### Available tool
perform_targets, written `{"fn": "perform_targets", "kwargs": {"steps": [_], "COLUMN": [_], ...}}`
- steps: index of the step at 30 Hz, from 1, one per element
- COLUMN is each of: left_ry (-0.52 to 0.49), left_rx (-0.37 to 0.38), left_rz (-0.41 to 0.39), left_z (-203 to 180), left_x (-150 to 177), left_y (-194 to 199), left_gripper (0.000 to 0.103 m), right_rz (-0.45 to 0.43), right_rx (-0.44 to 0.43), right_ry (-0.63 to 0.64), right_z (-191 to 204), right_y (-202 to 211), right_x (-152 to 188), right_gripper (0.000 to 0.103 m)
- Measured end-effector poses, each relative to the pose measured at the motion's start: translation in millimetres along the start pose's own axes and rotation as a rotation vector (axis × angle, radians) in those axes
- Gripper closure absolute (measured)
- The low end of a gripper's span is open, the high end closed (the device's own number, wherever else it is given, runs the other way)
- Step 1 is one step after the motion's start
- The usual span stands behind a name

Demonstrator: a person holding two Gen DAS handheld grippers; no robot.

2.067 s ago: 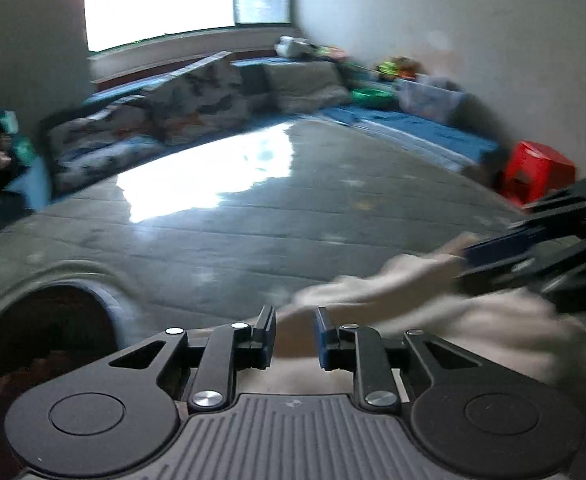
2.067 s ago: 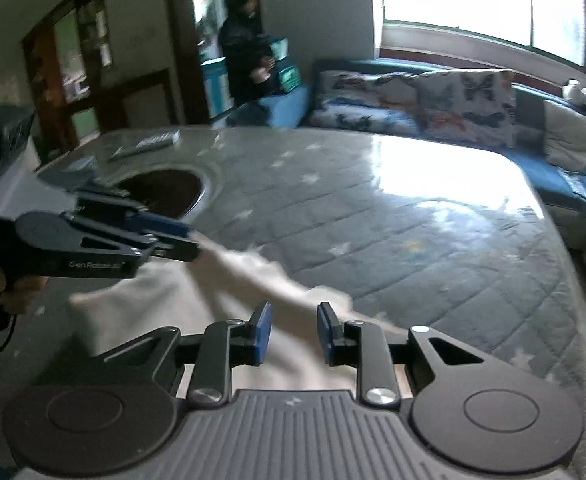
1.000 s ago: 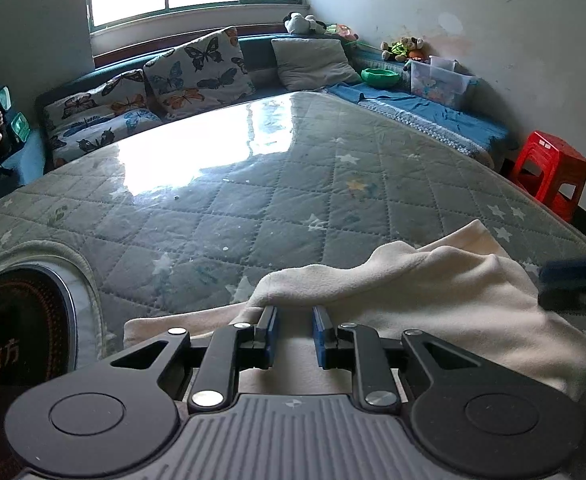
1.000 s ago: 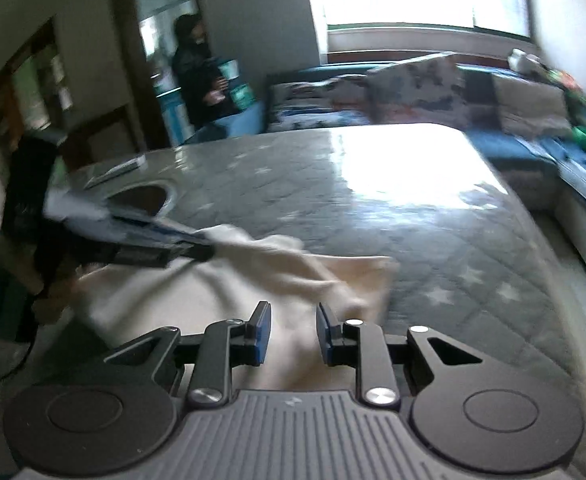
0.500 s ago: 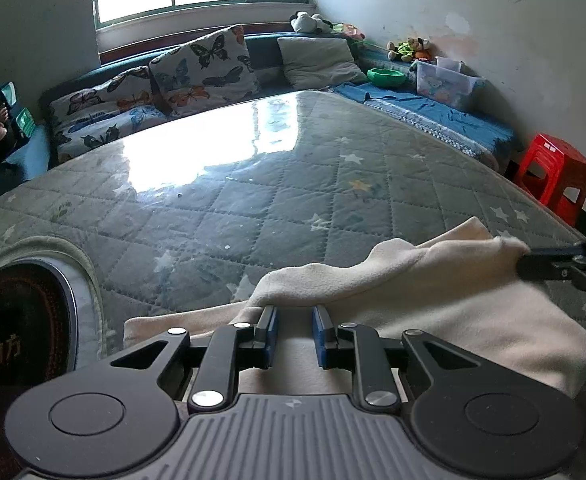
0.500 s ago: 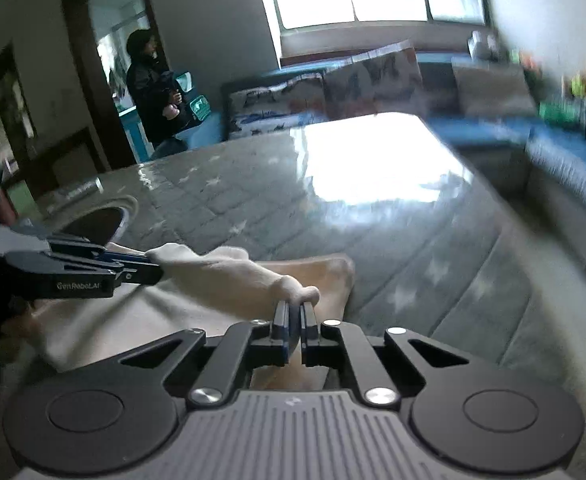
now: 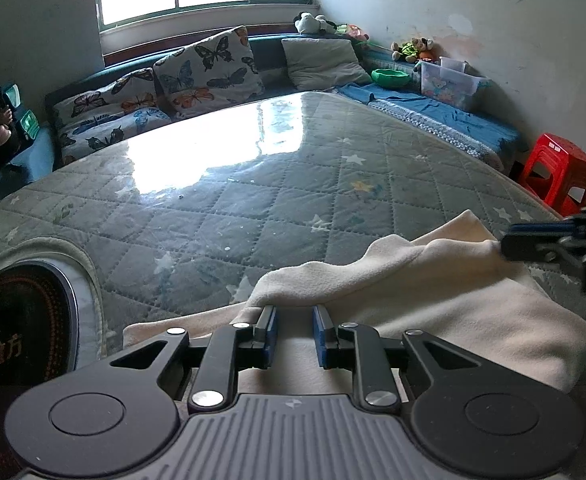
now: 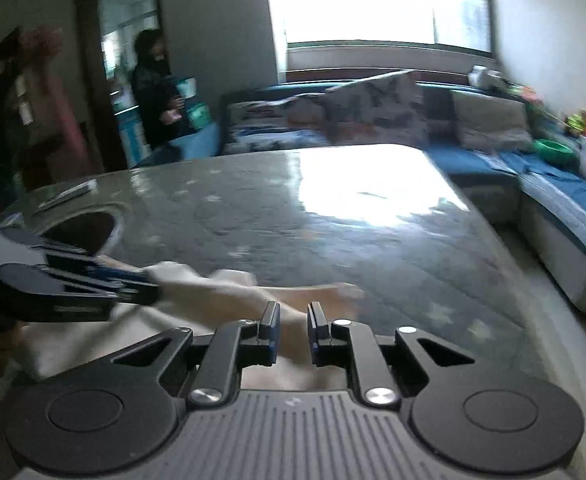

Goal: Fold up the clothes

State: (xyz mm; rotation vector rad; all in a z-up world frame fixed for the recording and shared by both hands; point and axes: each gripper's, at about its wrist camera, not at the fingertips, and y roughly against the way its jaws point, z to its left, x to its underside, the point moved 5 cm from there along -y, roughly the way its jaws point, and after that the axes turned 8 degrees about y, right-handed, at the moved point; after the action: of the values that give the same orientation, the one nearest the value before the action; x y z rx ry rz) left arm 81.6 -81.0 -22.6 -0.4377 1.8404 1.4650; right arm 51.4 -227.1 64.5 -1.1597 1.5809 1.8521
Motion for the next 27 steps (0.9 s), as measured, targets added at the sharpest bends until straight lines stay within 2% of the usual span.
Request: {"fn": "perform_targets", "kwargs": {"steps": [3,8,13,18,21,27], "left_ry": [0.002,0.005,0.001,0.002,0.001,0.009], "left_rx": [0.002,0.007,0.005,0.004,0.001,-0.012], "left_rz": [0.0,0.001,-0.001,0.0,-0.001,0.0], "left_z": [0.5,1.5,0.8,-0.2,-0.7,-4.4], "left_x": [-0.3,-0.1,-0.5,-0.4,-0.1,-0.4], "left_y": [-0.1,0.1,-0.3,-0.2,-0.4,-1.2], "left_gripper": [0.081,0.081,0.081,0.081,0.081,0.079], "right_rz": [0.044,0.094,0.055,0.017,0.04,0.052], "right_rx": [-0.03,-0.016,-0.018,-0.057,-0.048,-0.005], "right_ry": [0.047,0.033,0.036,0.142,0.22,0.237], "right_z": [13.6,0.9,-6.9,20.5,37.9,35.8], "right_y": [-24.4,-43.8,-11.9,21.3,23.0,25.8], "right_x": [-3.5,-5.0,-5.9,7.3,23.0,40.1], "right_gripper": [0.09,0.091,0.09,0.09,0.09,0.091]}}
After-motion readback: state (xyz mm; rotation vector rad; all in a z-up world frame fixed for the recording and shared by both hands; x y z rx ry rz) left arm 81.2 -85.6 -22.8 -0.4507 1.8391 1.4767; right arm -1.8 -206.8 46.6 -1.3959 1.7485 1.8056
